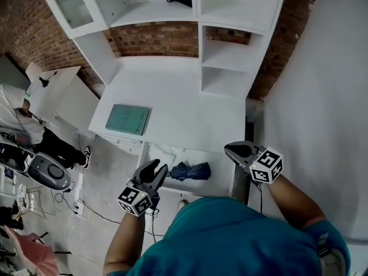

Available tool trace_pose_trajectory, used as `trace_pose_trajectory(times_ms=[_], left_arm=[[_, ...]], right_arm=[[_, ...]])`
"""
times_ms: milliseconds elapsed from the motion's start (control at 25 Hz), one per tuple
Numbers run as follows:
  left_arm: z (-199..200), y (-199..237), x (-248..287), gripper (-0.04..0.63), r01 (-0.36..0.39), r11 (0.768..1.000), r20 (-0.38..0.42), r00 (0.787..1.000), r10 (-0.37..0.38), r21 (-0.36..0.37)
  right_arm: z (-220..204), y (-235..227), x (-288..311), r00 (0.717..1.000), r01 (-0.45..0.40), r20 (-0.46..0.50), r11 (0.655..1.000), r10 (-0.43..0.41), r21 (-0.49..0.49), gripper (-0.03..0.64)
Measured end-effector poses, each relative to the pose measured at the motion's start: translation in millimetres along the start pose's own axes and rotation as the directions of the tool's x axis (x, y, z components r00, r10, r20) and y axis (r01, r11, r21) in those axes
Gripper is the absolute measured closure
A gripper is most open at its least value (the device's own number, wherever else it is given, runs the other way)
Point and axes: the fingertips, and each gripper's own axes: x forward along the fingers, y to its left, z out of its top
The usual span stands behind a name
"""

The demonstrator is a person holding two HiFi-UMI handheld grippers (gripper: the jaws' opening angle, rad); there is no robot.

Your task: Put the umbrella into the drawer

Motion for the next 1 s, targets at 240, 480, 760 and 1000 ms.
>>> trace_pose_trajectory(times_ms=[240,480,760,1000], left_arm=[[15.7,-1.1,-11.3,0.512,0.012,0.994,0.096,0.995,-0.002,-0.110],[25.5,-14.5,-14.4,0.580,0.080,0.969,0.188,0.981,-0.036,-0.232],[14.0,-23.3,-14.8,0.580,0.075,0.975,0.140,0.989,-0.046,-0.211],[15.4,-24.4,-14.7,0.580,0.073,0.978,0.134,0.990,-0.047,-0.196]], right_arm=[[14.4,13.8,1.9,0.999,-0.036,0.015,0.999,0.036,-0.023,0.594],[20.5,20.9,-0.7,0.998,-0.061,0.027,0.998,0.062,-0.021,0.594],[13.4,20.3,-0.6,0.997,-0.068,0.032,0.998,0.067,0.019,0.594],[10.8,21.9,2.1,0.996,-0.083,0.031,0.996,0.082,0.032,0.595]])
